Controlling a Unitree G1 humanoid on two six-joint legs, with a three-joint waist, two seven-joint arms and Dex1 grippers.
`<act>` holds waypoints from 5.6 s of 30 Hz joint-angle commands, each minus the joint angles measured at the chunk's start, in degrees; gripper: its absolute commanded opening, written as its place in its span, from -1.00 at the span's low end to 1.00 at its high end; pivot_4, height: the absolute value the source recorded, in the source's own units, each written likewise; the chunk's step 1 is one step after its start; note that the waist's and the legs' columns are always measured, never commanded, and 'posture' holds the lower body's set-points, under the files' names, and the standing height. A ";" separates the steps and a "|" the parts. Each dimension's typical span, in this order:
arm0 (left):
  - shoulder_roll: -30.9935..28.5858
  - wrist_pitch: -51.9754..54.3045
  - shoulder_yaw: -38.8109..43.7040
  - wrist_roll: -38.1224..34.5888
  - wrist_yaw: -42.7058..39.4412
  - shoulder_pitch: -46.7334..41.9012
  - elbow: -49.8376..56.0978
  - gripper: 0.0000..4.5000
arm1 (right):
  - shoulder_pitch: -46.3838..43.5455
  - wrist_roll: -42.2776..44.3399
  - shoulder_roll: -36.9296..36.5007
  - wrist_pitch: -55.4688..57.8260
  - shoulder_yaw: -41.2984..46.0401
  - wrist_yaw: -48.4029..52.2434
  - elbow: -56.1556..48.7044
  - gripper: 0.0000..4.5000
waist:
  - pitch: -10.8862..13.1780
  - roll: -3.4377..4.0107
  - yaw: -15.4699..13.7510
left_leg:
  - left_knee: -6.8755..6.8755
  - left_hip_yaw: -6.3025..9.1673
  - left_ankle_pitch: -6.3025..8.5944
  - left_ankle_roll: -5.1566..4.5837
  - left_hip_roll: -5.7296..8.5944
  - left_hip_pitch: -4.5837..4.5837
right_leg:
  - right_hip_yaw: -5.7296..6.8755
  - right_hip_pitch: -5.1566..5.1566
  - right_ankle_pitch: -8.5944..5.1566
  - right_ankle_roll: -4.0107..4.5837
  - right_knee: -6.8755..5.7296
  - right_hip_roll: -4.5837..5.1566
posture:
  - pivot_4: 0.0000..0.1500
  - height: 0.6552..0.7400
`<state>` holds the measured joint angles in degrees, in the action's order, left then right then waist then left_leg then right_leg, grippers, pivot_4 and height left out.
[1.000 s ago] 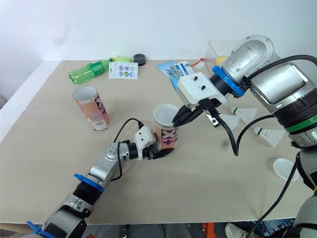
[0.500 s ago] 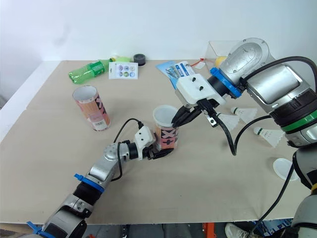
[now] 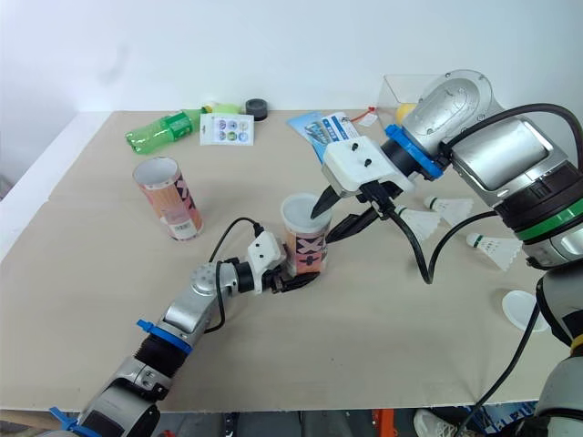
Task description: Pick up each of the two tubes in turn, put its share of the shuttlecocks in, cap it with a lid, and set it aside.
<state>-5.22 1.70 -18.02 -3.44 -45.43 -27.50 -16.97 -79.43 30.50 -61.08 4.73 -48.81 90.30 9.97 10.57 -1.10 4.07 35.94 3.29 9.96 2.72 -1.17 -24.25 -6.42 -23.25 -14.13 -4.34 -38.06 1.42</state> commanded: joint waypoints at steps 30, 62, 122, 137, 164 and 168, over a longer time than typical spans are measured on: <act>-1.43 1.89 -0.16 0.17 -0.18 1.76 -0.04 0.32 | 23.08 -0.56 15.64 26.13 34.56 -11.50 -5.96 -0.99 | -0.03 -0.01 -0.27 | -0.02 0.07 0.00 0.00 -0.02 -0.04 | 0.04 0.00 0.13 -0.25 -0.01 -0.09 | 1.00 1.00; -1.79 2.10 0.09 -0.04 0.26 2.61 0.67 0.32 | 24.73 -13.76 19.51 18.59 31.86 -6.67 -2.21 -0.99 | -0.20 0.00 0.23 | -0.08 0.06 0.00 0.00 -0.06 0.16 | 0.04 0.10 0.13 -0.21 -0.01 -0.14 | 1.00 1.00; -0.49 3.24 -0.08 -0.40 0.02 1.80 0.49 0.32 | 24.80 -23.65 22.59 4.82 24.29 2.20 -0.04 -0.99 | -0.74 -0.14 0.23 | -0.52 0.05 0.11 0.16 -0.10 0.99 | 0.06 0.80 -0.38 0.26 0.04 -0.15 | 1.00 1.00; -0.87 3.06 0.01 -0.33 0.10 2.18 0.89 0.32 | 20.64 -13.53 23.02 16.99 29.81 2.20 0.92 -0.59 | -1.25 -0.29 0.23 | -0.54 0.05 0.15 0.23 -0.13 1.07 | 0.06 0.80 -0.40 0.31 0.04 -0.13 | 1.00 1.00; -6.57 0.21 3.29 -5.18 -7.27 0.07 1.52 0.98 | 61.18 -5.08 24.11 12.55 56.61 -26.07 -14.81 1.00 | -0.65 0.15 0.35 | -0.53 0.09 0.25 0.24 -0.07 0.16 | 0.00 -0.04 -0.38 -0.16 0.01 -0.20 | 1.00 1.00; -8.79 -1.59 4.01 -5.34 -9.33 0.17 0.74 0.98 | 65.51 -6.88 28.09 9.34 52.83 -28.35 -16.03 1.00 | -0.56 -0.02 0.33 | -0.48 0.11 0.25 0.24 -0.06 0.15 | 0.01 0.00 -0.37 -0.17 0.02 -0.19 | 1.00 1.00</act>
<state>-13.26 1.16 -15.11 -8.02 -53.92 -27.13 -16.21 -14.27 24.12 -33.52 15.87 4.91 62.83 -3.70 10.01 -1.12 4.39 35.46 3.39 10.21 2.97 -1.23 -24.10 -6.41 -23.26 -14.51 -4.50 -38.04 1.24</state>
